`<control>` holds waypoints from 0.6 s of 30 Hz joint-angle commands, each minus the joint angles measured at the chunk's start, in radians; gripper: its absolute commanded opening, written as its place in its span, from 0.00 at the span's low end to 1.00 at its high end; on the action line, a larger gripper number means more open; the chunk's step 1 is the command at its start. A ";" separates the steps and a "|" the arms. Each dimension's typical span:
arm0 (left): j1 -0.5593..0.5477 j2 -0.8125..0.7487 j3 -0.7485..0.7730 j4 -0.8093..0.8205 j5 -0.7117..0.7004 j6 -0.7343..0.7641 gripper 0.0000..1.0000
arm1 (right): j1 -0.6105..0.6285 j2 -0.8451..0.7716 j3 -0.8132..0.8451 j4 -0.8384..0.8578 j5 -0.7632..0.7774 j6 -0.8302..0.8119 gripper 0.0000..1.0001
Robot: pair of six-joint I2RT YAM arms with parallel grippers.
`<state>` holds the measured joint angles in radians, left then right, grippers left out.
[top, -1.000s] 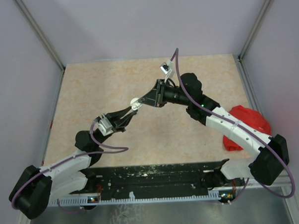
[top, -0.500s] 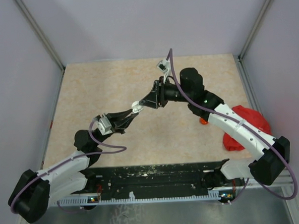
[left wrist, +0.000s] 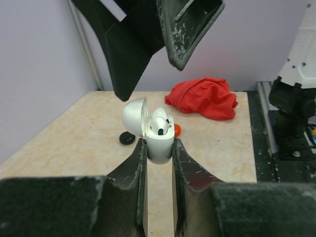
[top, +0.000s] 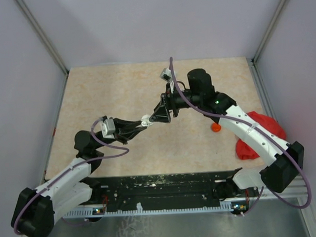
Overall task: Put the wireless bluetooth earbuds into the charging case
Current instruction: Close the charging case.
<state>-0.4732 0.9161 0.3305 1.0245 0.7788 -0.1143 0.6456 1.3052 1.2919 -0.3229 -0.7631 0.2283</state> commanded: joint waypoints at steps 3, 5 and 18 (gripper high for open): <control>0.008 0.029 0.059 0.023 0.149 -0.071 0.01 | -0.007 0.048 0.034 0.030 -0.144 -0.028 0.70; 0.008 0.045 0.061 0.053 0.161 -0.090 0.01 | -0.007 0.062 0.032 0.035 -0.166 -0.023 0.70; 0.023 0.076 0.091 -0.015 0.143 -0.104 0.01 | -0.006 0.050 0.009 0.072 -0.341 -0.023 0.64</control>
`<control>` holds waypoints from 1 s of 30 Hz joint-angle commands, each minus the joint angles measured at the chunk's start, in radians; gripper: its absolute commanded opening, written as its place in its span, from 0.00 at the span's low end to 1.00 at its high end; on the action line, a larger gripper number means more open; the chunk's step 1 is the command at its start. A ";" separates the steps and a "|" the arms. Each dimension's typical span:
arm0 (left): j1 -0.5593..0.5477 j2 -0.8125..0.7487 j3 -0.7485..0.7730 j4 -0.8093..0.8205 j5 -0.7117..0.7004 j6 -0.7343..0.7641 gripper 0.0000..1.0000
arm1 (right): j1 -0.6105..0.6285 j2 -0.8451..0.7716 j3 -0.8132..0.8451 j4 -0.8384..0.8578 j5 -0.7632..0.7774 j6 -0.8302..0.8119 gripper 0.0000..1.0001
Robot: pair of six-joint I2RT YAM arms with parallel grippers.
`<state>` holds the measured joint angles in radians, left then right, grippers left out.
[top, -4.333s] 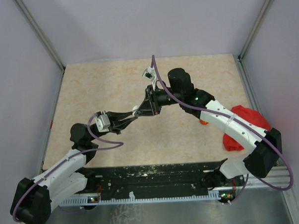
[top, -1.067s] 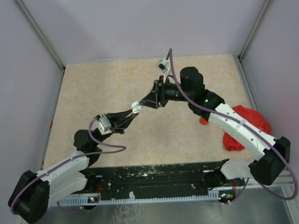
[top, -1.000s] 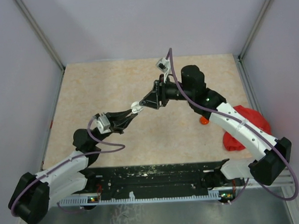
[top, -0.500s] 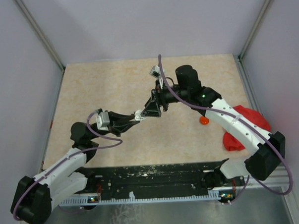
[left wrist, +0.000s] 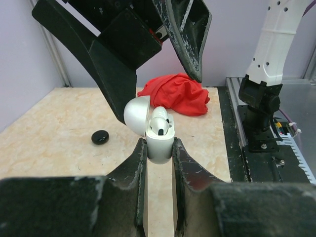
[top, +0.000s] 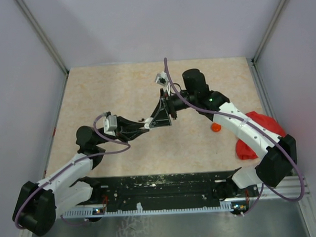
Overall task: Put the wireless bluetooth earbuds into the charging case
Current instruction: Close the charging case.
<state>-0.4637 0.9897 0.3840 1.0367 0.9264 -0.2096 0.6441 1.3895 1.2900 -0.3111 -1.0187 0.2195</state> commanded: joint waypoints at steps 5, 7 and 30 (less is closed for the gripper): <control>0.021 0.003 0.066 -0.150 -0.029 0.023 0.01 | -0.006 -0.055 0.005 0.056 -0.081 -0.033 0.62; 0.021 0.003 0.066 -0.156 -0.034 0.023 0.01 | -0.006 -0.060 0.005 0.046 -0.075 -0.047 0.62; 0.062 0.039 0.184 -0.399 0.155 0.034 0.01 | 0.041 -0.227 -0.399 0.389 0.240 -0.374 0.59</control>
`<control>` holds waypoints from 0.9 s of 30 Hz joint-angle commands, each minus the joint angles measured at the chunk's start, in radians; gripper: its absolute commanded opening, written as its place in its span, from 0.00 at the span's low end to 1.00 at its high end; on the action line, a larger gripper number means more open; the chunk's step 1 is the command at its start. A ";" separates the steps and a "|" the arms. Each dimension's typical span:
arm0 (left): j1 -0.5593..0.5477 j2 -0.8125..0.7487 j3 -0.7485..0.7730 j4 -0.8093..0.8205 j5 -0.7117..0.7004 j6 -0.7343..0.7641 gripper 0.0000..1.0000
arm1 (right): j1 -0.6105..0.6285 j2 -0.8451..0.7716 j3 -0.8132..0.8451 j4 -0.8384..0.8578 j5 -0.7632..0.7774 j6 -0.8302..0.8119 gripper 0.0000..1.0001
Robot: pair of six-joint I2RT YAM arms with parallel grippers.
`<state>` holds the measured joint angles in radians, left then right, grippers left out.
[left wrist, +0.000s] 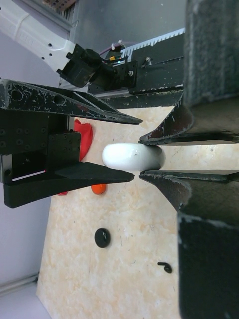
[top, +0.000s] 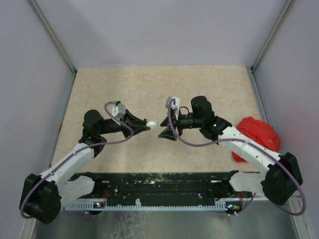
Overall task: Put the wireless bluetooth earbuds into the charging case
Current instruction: Close the charging case, then place the charging case at the center of the board.
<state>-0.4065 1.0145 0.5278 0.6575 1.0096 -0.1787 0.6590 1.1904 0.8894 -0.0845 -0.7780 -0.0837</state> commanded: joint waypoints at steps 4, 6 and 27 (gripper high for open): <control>0.005 0.025 0.053 -0.040 0.090 0.008 0.01 | 0.046 -0.017 0.004 0.186 -0.025 -0.071 0.56; 0.005 0.027 0.054 -0.047 0.094 0.012 0.01 | 0.058 -0.012 0.005 0.202 -0.024 -0.069 0.53; 0.005 0.012 0.099 -0.254 0.092 0.146 0.05 | 0.092 0.049 0.052 0.208 -0.066 0.005 0.04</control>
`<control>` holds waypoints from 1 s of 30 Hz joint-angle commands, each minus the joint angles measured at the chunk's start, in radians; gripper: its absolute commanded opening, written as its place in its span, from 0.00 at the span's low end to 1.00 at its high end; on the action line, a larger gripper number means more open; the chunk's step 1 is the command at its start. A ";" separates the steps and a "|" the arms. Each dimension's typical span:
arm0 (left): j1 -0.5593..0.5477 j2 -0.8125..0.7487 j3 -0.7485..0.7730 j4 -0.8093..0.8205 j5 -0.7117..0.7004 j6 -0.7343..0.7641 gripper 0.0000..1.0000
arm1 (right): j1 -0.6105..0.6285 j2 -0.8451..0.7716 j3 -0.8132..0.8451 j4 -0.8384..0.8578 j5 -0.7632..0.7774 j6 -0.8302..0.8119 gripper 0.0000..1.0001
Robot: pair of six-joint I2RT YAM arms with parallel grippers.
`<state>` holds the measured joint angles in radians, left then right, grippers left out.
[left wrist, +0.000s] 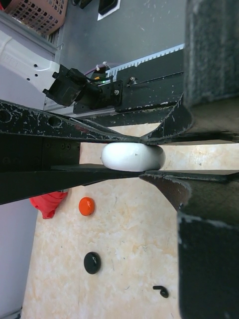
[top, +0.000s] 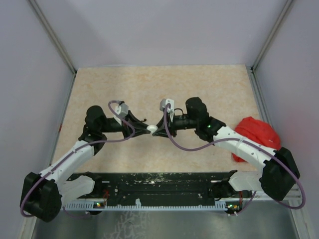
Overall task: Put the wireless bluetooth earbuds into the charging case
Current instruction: Place the charging case at the center of the board.
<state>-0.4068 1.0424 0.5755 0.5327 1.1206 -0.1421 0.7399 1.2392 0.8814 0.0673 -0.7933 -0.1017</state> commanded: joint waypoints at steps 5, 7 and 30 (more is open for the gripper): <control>0.006 -0.053 0.084 -0.281 -0.084 0.220 0.33 | -0.003 -0.004 0.057 0.047 -0.054 0.033 0.00; 0.006 -0.070 0.093 -0.332 -0.128 0.261 0.40 | -0.022 -0.004 0.052 0.054 -0.051 0.056 0.00; 0.019 -0.105 0.109 -0.543 -1.210 0.224 0.77 | -0.420 0.056 -0.198 -0.038 0.423 0.567 0.00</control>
<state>-0.3973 0.9501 0.6559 0.0181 0.0822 0.1181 0.3988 1.2808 0.7334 -0.0090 -0.4564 0.3096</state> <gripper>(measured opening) 0.736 0.249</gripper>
